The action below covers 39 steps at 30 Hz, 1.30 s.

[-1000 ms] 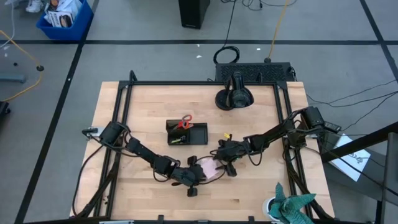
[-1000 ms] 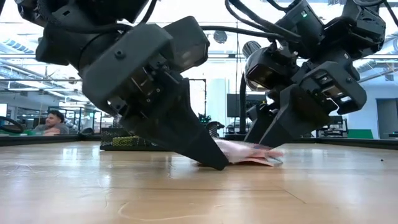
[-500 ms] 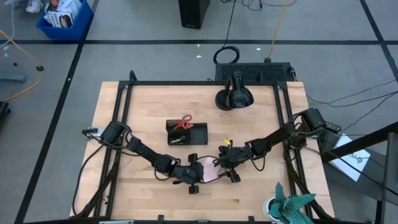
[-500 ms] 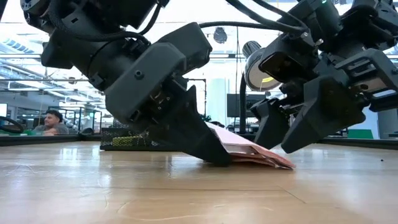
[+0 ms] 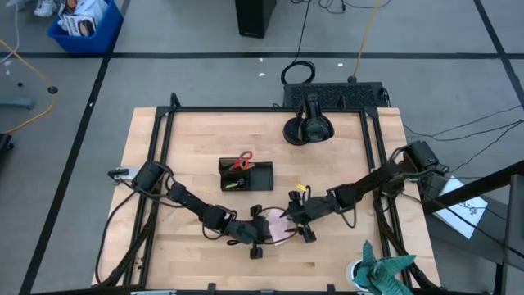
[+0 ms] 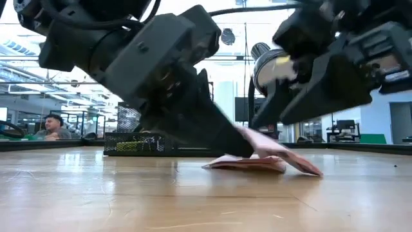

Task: Pick and place office supplies into organizer
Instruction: Put the pink sticky notes into the black desk organizer

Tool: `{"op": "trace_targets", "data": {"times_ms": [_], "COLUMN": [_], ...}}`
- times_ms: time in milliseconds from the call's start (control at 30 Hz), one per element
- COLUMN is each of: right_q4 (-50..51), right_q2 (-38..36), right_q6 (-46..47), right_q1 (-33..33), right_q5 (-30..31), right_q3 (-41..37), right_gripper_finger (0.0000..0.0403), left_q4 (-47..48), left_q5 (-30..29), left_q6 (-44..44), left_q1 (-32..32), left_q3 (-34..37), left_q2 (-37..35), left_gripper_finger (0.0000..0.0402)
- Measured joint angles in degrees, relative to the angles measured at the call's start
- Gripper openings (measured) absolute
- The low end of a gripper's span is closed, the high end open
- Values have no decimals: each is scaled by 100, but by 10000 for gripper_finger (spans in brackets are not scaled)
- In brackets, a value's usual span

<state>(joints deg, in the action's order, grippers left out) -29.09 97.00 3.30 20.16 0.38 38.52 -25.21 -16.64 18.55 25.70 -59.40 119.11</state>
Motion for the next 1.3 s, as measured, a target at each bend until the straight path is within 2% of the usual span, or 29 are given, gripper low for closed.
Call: {"op": "trace_targets", "data": {"times_ms": [233, 500, 667, 1033, 1133, 1300], "right_q4": [214, 427, 445, -151, -118, -112], "right_q2": [-375, -333, -195, 420, 486, 626], "right_q6": [-1133, -828, -229, 1051, 1248, 1249], "right_q1": [920, 1791, 2010, 2031, 2046, 2015], "right_q5": [1652, 3354, 3734, 3862, 4162, 4325], "right_q3": [-2, -2, -2, -2, 27, 160], "right_gripper_finger": [242, 242, 242, 243, 243, 243], "left_q4": [-197, -305, -591, -1102, -1121, -1147], "left_q5": [7, 7, 16, 129, 127, 122], "left_q6": [299, 959, 1181, 1180, 1178, 1131], "left_q1": [-77, -284, -381, -394, -394, -394], "left_q3": [-4, -7, -7, -15, -15, -15], "left_q2": [-11, -15, -22, -24, -31, -31], "left_gripper_finger": [85, 85, 85, 85, 85, 85]}}
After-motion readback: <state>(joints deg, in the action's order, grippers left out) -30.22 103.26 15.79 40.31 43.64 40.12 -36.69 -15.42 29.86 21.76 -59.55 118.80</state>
